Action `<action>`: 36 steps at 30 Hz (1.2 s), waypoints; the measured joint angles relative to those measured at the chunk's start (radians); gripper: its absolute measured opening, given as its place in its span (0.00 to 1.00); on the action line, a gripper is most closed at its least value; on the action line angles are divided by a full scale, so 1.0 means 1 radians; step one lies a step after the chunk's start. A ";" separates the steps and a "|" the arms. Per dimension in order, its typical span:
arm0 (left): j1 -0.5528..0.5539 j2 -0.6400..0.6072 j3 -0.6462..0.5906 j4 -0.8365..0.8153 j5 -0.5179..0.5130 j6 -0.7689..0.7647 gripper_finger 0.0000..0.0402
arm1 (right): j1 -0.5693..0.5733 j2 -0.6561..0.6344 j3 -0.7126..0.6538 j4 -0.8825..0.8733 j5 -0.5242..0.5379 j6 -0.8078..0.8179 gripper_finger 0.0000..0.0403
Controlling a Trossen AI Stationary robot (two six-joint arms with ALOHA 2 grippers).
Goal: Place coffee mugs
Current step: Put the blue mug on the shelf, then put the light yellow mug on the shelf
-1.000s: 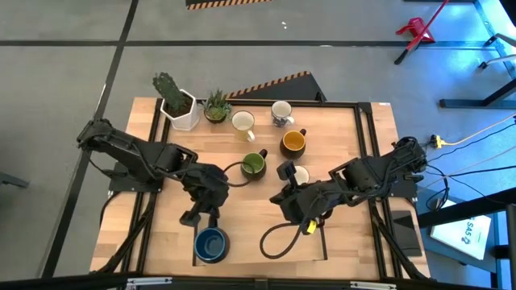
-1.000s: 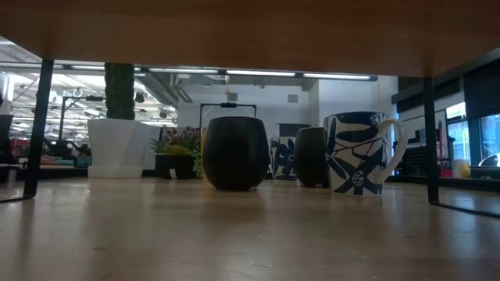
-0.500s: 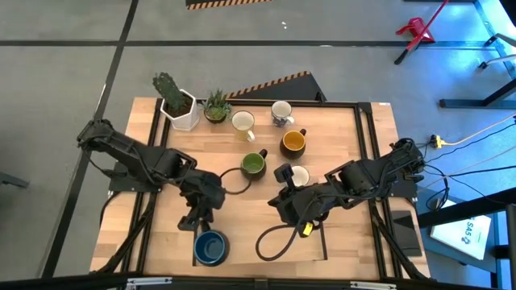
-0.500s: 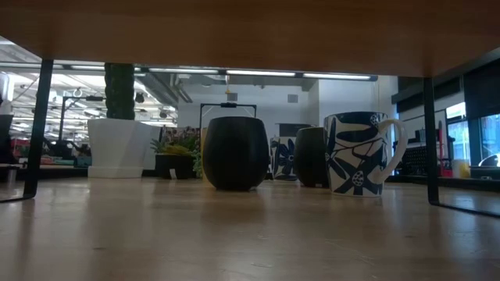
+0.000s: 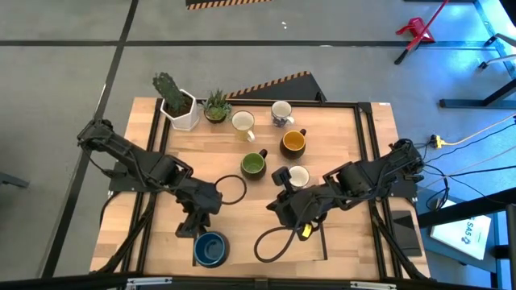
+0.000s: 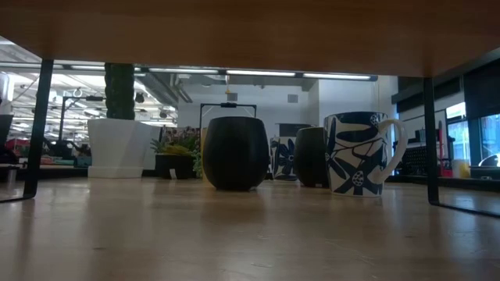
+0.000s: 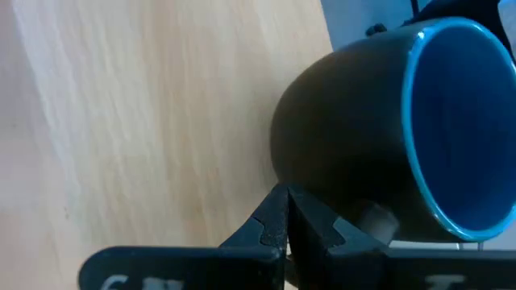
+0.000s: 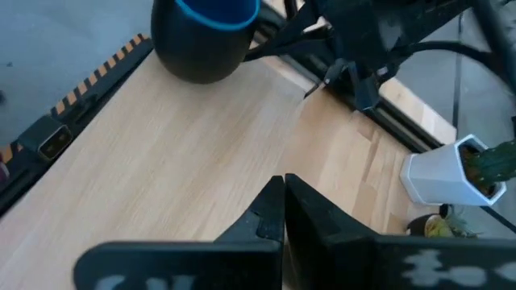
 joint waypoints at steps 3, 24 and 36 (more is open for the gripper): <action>-0.012 0.000 0.000 -0.002 -0.019 -0.009 0.00 | 0.000 0.007 0.000 0.003 0.000 0.000 0.00; 0.001 -0.025 0.000 -0.012 -0.181 -0.110 0.00 | -0.041 0.011 0.000 -0.004 0.196 0.011 0.00; 0.090 -0.250 0.064 0.037 -0.405 -0.062 0.17 | -0.329 0.022 -0.011 -0.186 0.095 -0.055 0.40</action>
